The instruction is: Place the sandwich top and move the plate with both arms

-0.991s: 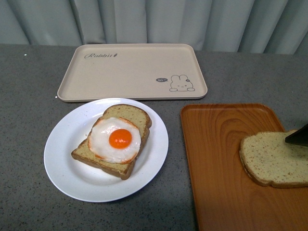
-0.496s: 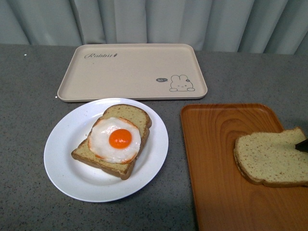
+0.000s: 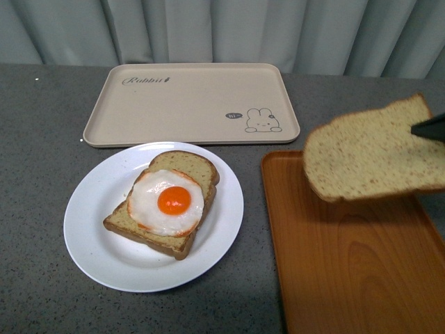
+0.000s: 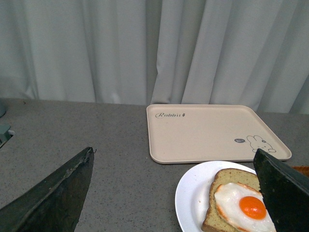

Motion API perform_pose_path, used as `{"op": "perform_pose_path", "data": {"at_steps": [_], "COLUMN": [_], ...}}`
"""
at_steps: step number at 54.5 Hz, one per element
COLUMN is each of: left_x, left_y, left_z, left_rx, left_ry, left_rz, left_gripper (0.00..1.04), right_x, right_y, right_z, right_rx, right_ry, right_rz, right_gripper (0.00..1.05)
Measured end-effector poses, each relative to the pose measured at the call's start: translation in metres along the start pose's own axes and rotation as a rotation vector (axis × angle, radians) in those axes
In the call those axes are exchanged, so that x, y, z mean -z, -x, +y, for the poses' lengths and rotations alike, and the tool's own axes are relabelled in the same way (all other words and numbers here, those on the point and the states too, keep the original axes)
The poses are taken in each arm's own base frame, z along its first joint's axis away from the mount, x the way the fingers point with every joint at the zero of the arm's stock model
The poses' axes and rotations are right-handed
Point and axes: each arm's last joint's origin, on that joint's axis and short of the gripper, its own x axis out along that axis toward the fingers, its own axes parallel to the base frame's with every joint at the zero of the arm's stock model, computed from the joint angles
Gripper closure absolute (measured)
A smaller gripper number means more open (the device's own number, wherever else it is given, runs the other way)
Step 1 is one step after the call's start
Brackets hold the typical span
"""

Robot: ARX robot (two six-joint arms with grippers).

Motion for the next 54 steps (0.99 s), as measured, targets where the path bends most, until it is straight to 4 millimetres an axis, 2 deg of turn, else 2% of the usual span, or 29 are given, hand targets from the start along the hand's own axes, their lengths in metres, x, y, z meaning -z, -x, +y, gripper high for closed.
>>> {"op": "perform_pose_path", "data": {"at_steps": [6,9,15,21,25,31,40,54], "left_x": [0.000,0.000,0.000,0.000,0.000,0.000,0.000,0.000], "left_y": [0.000,0.000,0.000,0.000,0.000,0.000,0.000,0.000], "left_z": [0.000,0.000,0.000,0.000,0.000,0.000,0.000,0.000], "left_rx": [0.000,0.000,0.000,0.000,0.000,0.000,0.000,0.000], "left_ry": [0.000,0.000,0.000,0.000,0.000,0.000,0.000,0.000], "left_rz": [0.000,0.000,0.000,0.000,0.000,0.000,0.000,0.000], "left_gripper": [0.06,0.06,0.06,0.06,0.06,0.06,0.06,0.06], "right_x": [-0.001,0.003,0.011,0.019,0.022,0.030,0.048,0.057], "right_y": [-0.012,-0.027,-0.052,-0.090,-0.106,-0.132,-0.165,-0.175], "right_z": [0.026,0.044,0.067,0.092,0.101,0.109,0.108,0.099], "right_rx": [-0.084,-0.124,-0.175,-0.223,-0.228,-0.205,-0.177,-0.125], "right_ry": [0.016,0.017,0.027,0.023,0.018,0.023,0.015,-0.009], "right_rz": [0.001,0.026,0.068,0.123,0.148,0.193,0.272,0.298], "right_gripper": [1.02,1.02,1.02,1.02,1.02,1.02,1.02,1.02]}}
